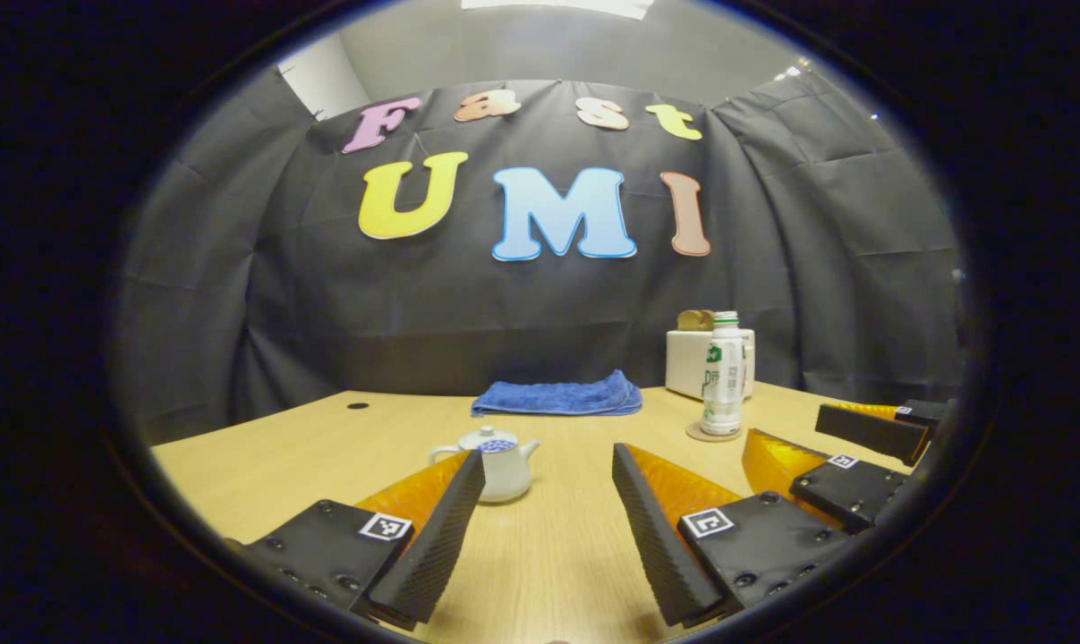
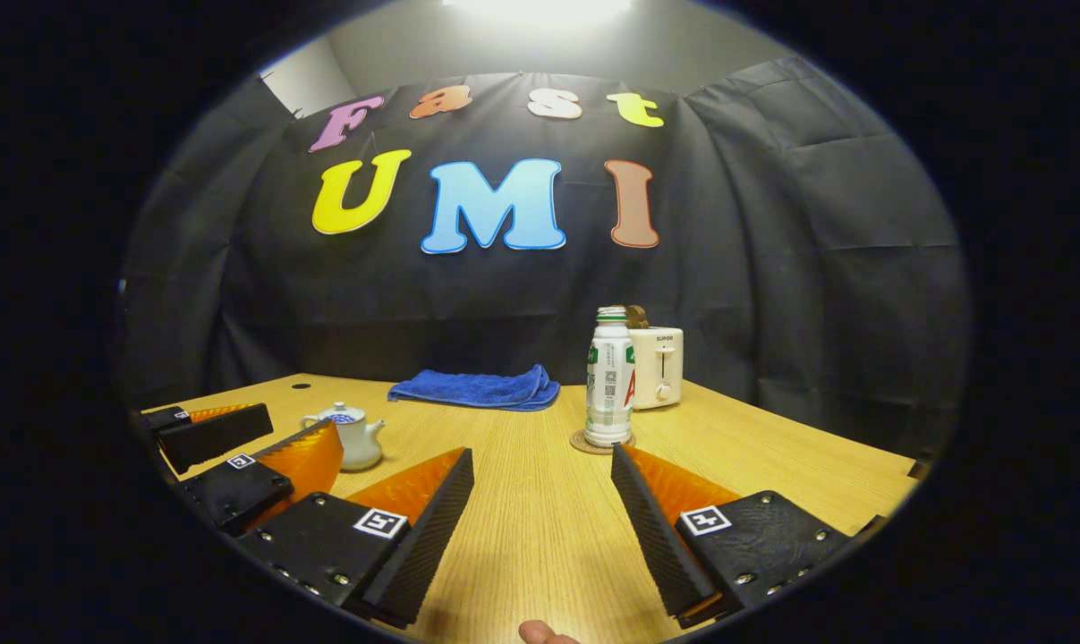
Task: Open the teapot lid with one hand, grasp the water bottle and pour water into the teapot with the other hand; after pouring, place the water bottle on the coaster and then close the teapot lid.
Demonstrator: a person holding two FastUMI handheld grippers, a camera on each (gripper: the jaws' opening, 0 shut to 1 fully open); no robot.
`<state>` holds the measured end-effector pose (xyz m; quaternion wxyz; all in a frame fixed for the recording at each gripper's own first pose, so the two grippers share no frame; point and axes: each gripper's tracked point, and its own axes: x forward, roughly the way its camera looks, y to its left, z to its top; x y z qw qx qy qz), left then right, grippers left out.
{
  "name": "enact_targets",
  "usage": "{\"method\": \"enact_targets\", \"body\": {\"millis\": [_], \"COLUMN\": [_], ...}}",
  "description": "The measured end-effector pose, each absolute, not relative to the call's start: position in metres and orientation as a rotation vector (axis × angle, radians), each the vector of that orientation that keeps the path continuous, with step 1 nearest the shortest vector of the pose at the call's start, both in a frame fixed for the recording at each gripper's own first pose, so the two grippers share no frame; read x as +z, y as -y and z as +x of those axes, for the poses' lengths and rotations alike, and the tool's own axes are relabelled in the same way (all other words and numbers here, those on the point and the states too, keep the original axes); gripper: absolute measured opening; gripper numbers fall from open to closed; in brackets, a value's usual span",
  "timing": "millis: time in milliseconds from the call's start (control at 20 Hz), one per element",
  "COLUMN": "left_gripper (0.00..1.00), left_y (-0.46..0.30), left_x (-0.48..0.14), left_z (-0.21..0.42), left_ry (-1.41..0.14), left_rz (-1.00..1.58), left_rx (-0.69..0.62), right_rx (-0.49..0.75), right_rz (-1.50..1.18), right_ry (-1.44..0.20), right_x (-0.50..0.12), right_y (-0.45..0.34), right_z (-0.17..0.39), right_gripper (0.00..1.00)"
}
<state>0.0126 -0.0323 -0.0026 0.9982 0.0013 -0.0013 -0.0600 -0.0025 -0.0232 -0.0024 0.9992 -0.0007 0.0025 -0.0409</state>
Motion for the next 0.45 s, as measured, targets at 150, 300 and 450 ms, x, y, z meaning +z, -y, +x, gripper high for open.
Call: {"method": "enact_targets", "body": {"millis": [150,300,450], "left_gripper": [1.00,1.00,0.99], "left_y": [0.049,0.067,0.067], "left_x": [0.000,0.001,0.002], "left_z": [0.011,0.008,0.007], "left_ry": [0.007,0.010,0.014], "left_rz": [0.000,-0.004,-0.003], "left_rx": [-0.232,-0.352,-0.373], "right_rx": [-0.121,-0.179,-0.236], "right_rz": [0.000,0.002,0.004], "right_ry": [-0.006,-0.003,-0.007], "right_x": [-0.002,-0.002,-0.003], "right_y": [0.030,0.039,0.046], "right_z": [-0.002,-0.003,-0.004], "right_gripper": [0.96,0.96,0.96]}}
